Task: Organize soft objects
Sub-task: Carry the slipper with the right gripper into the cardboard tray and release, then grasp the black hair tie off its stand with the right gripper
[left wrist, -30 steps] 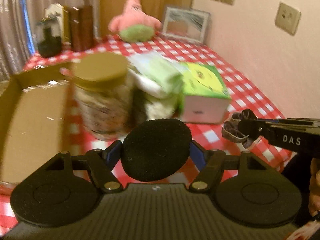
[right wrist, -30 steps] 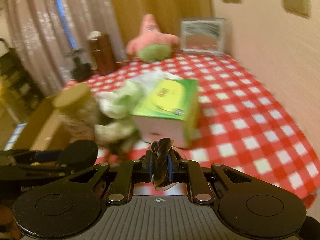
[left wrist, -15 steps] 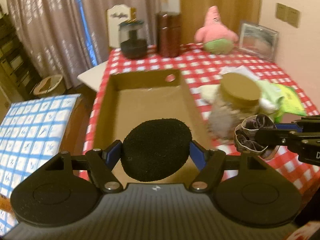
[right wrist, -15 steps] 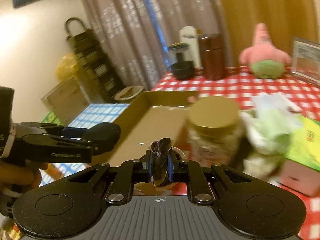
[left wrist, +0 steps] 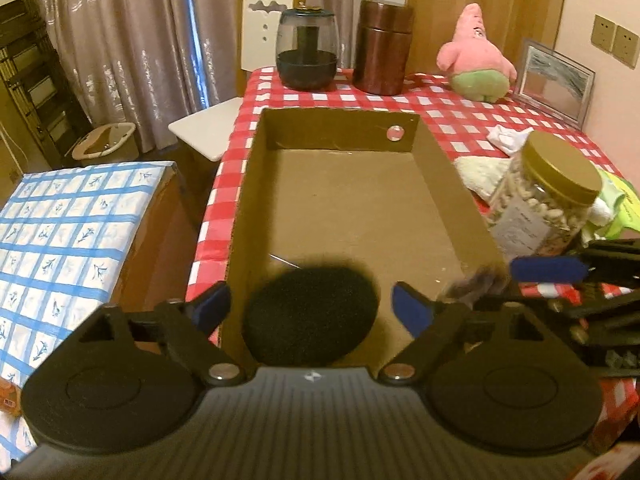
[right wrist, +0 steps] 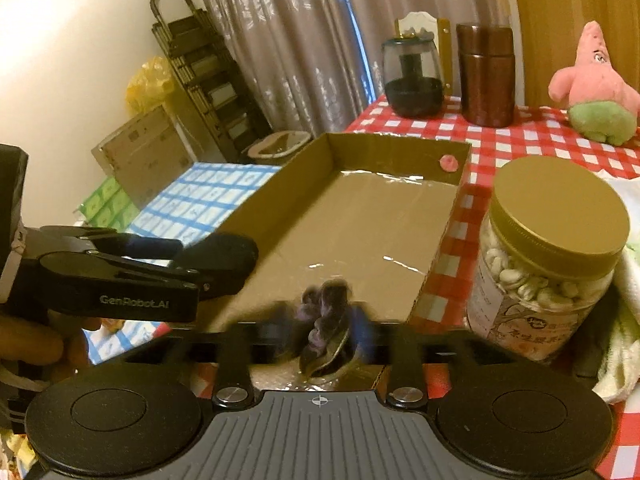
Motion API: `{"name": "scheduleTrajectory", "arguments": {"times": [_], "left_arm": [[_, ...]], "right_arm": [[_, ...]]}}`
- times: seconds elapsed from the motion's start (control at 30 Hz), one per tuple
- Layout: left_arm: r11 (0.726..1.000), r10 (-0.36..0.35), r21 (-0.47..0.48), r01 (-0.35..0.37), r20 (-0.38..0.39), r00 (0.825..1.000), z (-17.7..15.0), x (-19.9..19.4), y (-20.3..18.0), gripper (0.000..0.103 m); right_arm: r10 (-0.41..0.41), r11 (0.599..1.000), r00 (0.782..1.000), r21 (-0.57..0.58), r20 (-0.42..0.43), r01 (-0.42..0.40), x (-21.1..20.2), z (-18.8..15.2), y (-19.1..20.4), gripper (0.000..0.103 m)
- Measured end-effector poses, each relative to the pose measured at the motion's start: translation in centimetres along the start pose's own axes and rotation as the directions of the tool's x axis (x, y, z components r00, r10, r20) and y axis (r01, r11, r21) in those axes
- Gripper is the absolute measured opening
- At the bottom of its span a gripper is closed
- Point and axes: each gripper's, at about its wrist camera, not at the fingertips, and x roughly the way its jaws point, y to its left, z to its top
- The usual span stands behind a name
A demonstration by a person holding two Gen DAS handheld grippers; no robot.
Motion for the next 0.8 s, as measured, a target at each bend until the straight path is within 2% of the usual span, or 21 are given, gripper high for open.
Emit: {"name": "scheduleTrajectory", "arguments": {"times": [0.2, 0.4, 0.6, 0.8], "left_arm": [[1.000, 0.006, -0.015, -0.006, 0.002, 1.000, -0.2, -0.6, 0.2, 0.088], [1.000, -0.016, -0.005, 0.016, 0.045, 0.999, 0.6, -3.6, -1.7, 0.087], [0.997, -0.075, 0.027, 0.073, 0.096, 0.993, 2.0, -6.7, -5.5, 0.087], [0.988, -0.144, 0.070, 0.136, 0.128, 0.981, 2.2, -8.9, -10.5, 0.087]], "right_arm": [[-0.016, 1.000, 1.000, 0.006, 0.004, 0.016, -1.6, -0.9, -0.4, 0.067], [-0.112, 0.994, 0.992, 0.024, 0.062, 0.111, -7.3, -2.8, -1.3, 0.067], [-0.263, 0.963, 0.958, 0.089, 0.113, 0.253, -13.5, -5.0, -3.7, 0.067], [-0.356, 0.928, 0.926, 0.164, 0.122, 0.335, -17.9, -6.8, -6.1, 0.067]]}}
